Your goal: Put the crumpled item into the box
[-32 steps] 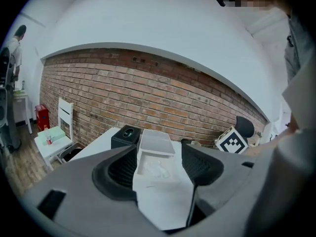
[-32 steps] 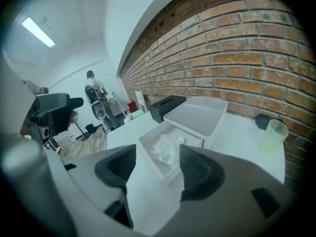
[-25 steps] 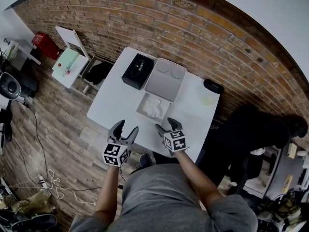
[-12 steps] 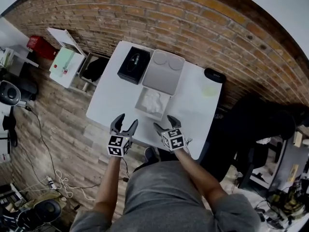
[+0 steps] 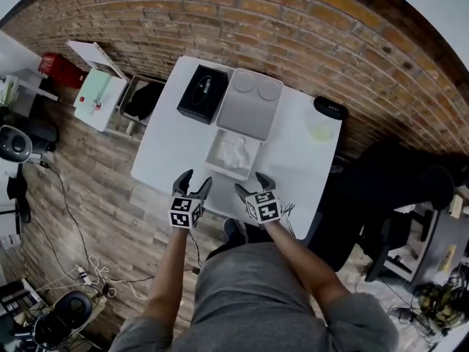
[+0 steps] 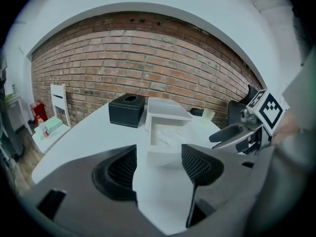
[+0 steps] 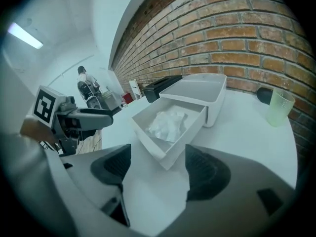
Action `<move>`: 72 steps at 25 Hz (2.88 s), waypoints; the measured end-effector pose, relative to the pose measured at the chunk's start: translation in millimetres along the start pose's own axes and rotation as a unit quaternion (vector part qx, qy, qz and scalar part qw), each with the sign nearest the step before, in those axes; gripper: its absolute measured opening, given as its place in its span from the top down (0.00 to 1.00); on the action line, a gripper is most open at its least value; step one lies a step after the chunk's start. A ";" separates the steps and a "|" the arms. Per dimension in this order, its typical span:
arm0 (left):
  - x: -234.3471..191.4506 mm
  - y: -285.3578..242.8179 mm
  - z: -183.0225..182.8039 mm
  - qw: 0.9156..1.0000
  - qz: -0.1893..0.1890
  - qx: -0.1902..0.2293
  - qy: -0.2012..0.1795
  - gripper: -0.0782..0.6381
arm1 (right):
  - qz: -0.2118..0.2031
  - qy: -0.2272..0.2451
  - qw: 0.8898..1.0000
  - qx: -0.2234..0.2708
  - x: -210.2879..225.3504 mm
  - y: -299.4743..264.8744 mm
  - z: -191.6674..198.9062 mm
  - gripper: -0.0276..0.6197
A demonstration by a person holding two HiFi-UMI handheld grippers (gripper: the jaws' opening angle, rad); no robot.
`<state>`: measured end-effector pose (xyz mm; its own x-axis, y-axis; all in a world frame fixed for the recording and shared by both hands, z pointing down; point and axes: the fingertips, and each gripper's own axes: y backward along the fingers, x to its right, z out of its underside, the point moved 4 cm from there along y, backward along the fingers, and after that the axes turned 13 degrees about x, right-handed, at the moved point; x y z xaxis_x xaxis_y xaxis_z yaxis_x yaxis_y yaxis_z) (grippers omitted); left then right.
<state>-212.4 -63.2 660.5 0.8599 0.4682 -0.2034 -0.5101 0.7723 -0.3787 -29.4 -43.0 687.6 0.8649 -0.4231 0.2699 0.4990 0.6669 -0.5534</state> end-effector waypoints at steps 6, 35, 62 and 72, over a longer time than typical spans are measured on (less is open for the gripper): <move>-7.1 -19.1 16.9 1.000 0.008 -0.023 -0.015 0.51 | -0.003 0.001 1.000 -0.013 1.6 -11.7 8.8 0.41; -18.0 -46.1 49.4 0.997 0.029 -0.068 0.009 0.51 | -0.001 -0.020 0.999 -0.046 17.6 -30.6 28.8 0.44; -20.4 -55.3 40.1 0.998 0.020 -0.059 0.020 0.51 | -0.001 -0.020 0.999 -0.043 27.8 -33.7 19.5 0.45; -21.3 -63.7 36.7 0.998 0.015 -0.059 0.023 0.51 | 0.002 -0.021 0.999 -0.037 35.0 -37.3 14.2 0.45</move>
<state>-199.0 -106.6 722.1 0.8460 0.4676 -0.2562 -0.5315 0.7010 -0.4755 -17.0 -74.0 728.8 0.8694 -0.3929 0.2995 0.4911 0.6216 -0.6103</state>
